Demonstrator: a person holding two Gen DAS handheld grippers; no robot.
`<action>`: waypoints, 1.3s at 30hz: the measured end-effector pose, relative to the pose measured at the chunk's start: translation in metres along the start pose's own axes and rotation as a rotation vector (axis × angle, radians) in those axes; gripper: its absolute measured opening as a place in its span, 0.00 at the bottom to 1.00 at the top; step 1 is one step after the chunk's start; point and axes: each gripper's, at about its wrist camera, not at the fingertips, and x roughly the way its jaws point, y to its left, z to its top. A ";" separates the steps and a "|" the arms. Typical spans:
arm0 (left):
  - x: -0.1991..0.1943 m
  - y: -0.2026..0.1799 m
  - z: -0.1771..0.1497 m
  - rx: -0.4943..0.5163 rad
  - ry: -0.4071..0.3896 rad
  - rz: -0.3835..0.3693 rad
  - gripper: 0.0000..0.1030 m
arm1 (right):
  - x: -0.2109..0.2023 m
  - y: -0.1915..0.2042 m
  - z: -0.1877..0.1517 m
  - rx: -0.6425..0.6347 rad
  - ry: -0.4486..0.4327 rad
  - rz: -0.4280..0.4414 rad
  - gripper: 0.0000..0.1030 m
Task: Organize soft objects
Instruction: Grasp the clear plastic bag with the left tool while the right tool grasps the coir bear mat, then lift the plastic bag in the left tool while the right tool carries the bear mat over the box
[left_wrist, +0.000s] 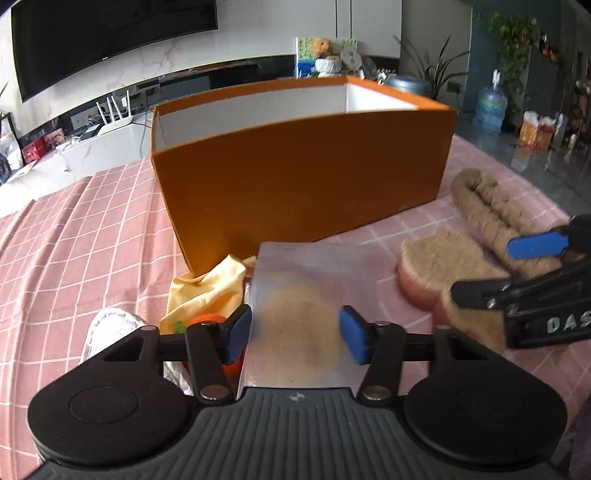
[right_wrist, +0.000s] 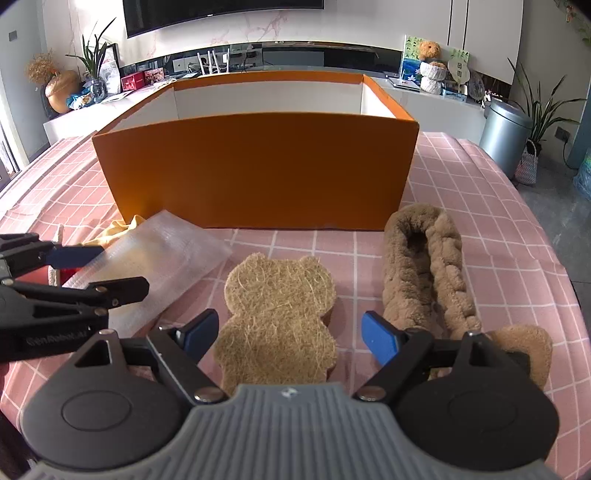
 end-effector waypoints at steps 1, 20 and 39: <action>0.000 0.000 -0.001 0.004 -0.010 0.001 0.47 | 0.001 0.000 0.000 -0.001 0.001 0.000 0.81; -0.038 0.009 0.007 -0.069 -0.152 -0.002 0.01 | 0.009 -0.007 0.000 0.034 0.028 0.026 0.80; -0.070 0.003 0.013 -0.071 -0.219 0.003 0.01 | -0.014 0.005 -0.001 -0.044 -0.021 0.066 0.70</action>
